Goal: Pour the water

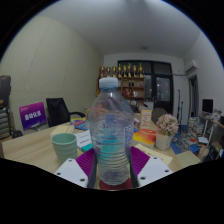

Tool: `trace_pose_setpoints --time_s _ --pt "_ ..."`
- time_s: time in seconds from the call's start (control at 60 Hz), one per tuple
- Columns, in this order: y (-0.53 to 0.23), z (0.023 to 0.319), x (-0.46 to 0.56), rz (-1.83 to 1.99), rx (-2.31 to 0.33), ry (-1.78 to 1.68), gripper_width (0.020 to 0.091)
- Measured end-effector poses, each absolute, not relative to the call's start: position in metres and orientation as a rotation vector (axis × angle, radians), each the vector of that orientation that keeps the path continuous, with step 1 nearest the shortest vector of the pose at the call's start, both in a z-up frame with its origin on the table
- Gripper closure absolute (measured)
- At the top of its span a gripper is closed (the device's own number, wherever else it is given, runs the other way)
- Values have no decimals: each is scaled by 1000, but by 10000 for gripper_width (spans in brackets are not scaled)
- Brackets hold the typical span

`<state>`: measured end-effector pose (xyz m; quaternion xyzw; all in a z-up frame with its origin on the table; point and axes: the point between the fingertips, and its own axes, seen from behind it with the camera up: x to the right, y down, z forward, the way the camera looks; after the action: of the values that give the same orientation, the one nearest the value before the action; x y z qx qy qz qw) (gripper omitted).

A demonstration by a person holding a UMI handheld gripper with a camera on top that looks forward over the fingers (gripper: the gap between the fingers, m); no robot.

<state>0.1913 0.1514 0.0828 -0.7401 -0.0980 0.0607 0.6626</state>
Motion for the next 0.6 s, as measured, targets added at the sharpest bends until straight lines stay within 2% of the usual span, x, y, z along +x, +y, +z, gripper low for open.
trace_pose_setpoints --time_s 0.133,0.15,0.283,0.4,0.55,0.6 --pt "159 61 194 116 -1747 -242 602" --pt "158 57 194 112 -1761 -249 582" --pt "159 56 188 135 -1793 -239 584" --pt "161 51 187 140 -1831 -225 542" --pt "159 61 186 161 -1789 -200 434" --pt "158 63 187 179 -1770 -193 300"
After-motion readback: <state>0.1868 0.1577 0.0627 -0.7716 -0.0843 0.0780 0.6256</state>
